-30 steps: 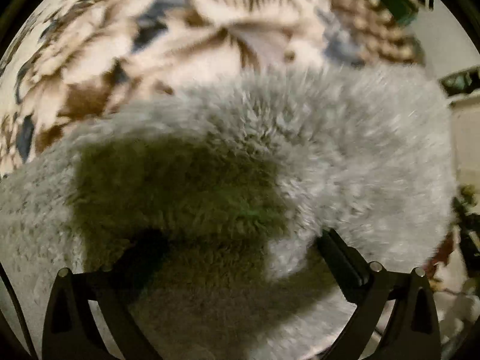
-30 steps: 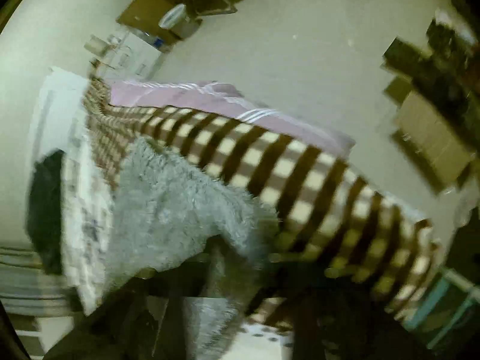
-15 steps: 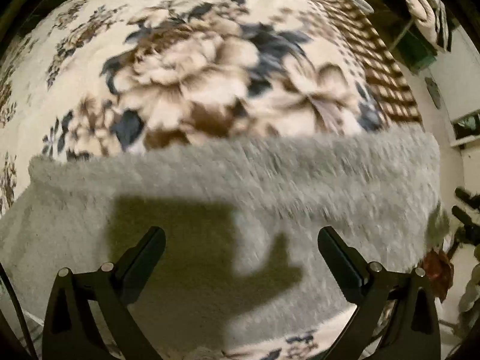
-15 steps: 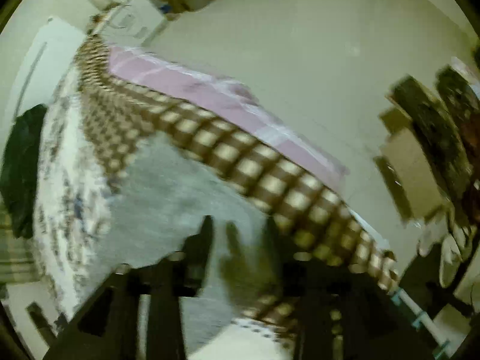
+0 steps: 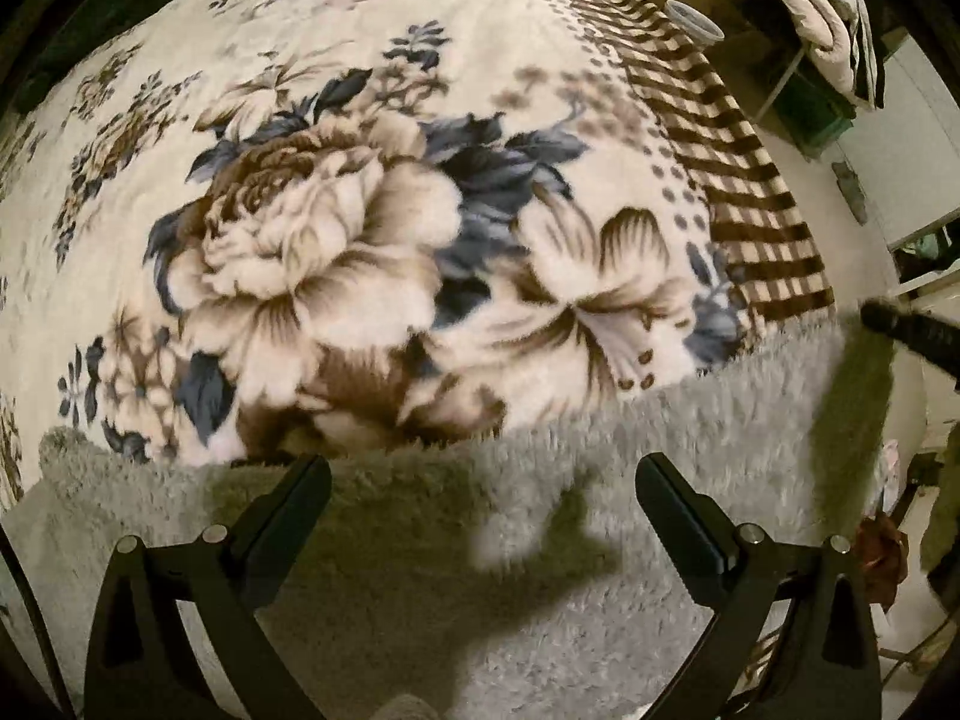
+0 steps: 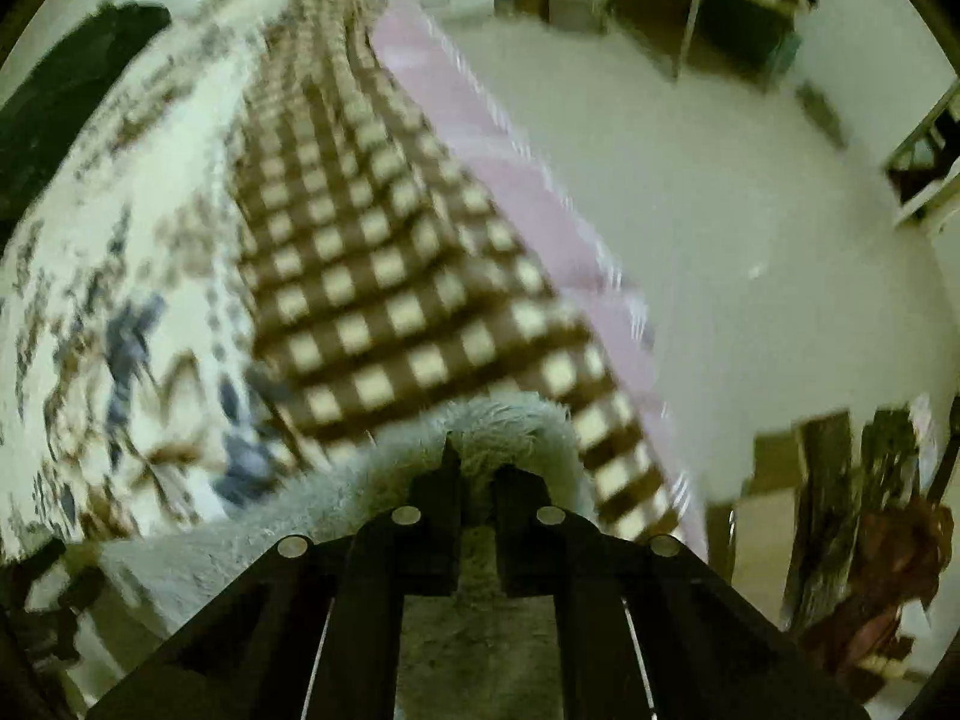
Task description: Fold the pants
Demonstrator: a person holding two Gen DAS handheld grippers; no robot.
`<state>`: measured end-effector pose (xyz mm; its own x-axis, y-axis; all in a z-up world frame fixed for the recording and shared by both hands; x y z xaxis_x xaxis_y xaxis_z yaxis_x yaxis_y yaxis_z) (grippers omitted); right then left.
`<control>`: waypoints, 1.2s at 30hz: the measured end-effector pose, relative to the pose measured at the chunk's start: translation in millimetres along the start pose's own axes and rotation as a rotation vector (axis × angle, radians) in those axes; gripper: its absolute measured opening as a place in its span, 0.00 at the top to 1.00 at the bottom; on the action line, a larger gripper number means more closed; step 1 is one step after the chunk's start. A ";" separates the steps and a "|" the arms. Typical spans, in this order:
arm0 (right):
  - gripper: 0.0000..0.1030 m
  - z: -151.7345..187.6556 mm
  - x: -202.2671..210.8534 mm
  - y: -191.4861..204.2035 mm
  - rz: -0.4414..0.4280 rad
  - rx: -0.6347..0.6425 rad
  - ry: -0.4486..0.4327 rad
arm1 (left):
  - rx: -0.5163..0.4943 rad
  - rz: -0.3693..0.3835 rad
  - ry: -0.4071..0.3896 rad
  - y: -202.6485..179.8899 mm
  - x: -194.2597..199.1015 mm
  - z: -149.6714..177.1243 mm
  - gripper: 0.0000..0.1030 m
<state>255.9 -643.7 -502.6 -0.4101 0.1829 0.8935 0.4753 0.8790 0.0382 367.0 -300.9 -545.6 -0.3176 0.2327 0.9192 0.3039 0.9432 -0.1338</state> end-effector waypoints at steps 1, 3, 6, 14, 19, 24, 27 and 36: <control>0.90 -1.7 -8.4 -0.7 -0.020 0.002 0.035 | 0.002 -0.003 0.002 1.4 1.1 3.5 0.00; 0.80 2.8 -28.4 -6.9 -0.066 -0.027 0.156 | 0.004 -0.007 0.010 2.6 3.8 9.3 0.00; 0.58 22.3 -10.5 -24.8 -0.061 -0.094 0.148 | 0.033 -0.009 0.009 14.8 21.8 28.5 0.00; 0.47 170.9 45.4 -27.6 -0.254 -0.450 0.287 | 0.248 -0.094 0.116 101.1 64.3 121.8 0.00; 0.69 224.7 11.3 1.6 -0.285 -0.548 0.369 | 0.368 -0.166 0.191 147.9 63.2 167.6 0.00; 0.95 230.7 18.9 13.0 -0.132 -0.482 0.336 | 0.506 -0.221 0.206 180.7 77.8 195.9 0.00; 0.95 231.0 26.6 9.4 -0.172 -0.512 0.365 | 0.586 -0.249 0.203 202.7 90.3 216.5 0.00; 0.49 240.5 1.0 54.0 -0.256 -0.542 0.451 | 0.745 -0.184 0.212 241.8 49.1 241.9 0.65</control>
<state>94.0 -490.1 -607.2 -0.2560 -0.2988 0.9194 0.7728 0.5081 0.3803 207.7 -4.1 -622.4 -0.1041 0.0781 0.9915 -0.4411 0.8899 -0.1164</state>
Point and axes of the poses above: each gripper's, at about its wrist camera, not at the fingertips, and x roughly against the way its jaws point, y to its left, z to its underside, the point moved 1 cm from there along -x, roughly the way its jaws point, and after that the axes turned 12 degrees about -y, right-handed, at the moved point
